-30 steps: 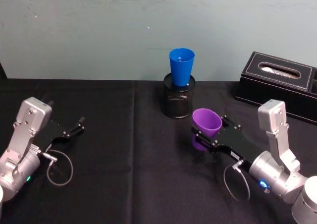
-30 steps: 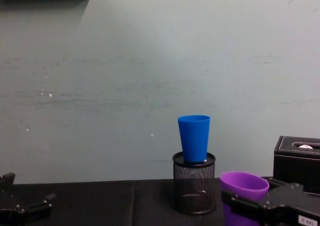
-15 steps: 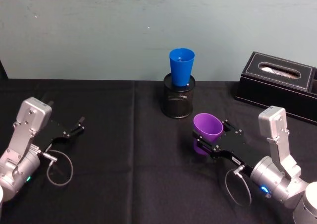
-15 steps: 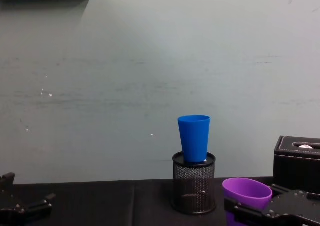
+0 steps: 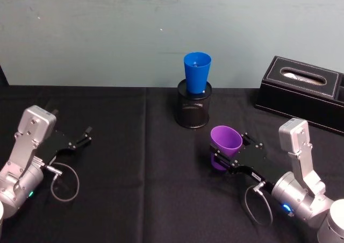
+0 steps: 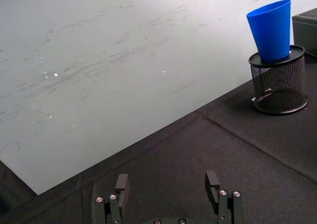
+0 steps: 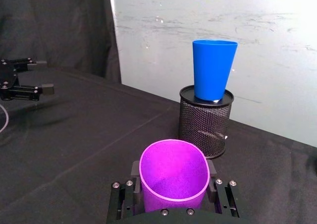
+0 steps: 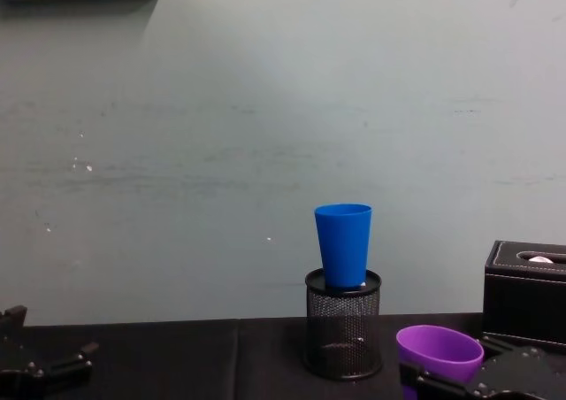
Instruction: Pick up one cup with a gripper and tap it against the other cup.
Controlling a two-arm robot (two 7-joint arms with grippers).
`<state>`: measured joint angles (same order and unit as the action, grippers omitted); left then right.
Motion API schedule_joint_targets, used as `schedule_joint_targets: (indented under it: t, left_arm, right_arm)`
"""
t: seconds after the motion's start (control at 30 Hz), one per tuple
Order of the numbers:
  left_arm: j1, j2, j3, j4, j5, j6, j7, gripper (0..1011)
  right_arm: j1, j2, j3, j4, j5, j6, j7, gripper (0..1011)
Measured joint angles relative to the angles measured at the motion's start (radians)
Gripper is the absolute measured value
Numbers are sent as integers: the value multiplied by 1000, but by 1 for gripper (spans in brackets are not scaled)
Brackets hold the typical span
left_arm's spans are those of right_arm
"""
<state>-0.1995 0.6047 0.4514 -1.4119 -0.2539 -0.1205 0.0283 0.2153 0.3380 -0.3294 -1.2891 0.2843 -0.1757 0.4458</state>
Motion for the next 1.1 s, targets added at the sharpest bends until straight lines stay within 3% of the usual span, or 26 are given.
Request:
schedule_joint_targets:
  t: [0.47, 1.1]
  left_arm:
    - [0, 0, 0, 0, 0, 0, 0, 1011]
    - [0, 0, 0, 0, 0, 0, 0, 1012]
  right_arm:
    - [20, -6, -9, 45, 3, -8, 34, 734]
    - [23, -3, -19, 54, 12, -7, 50, 734]
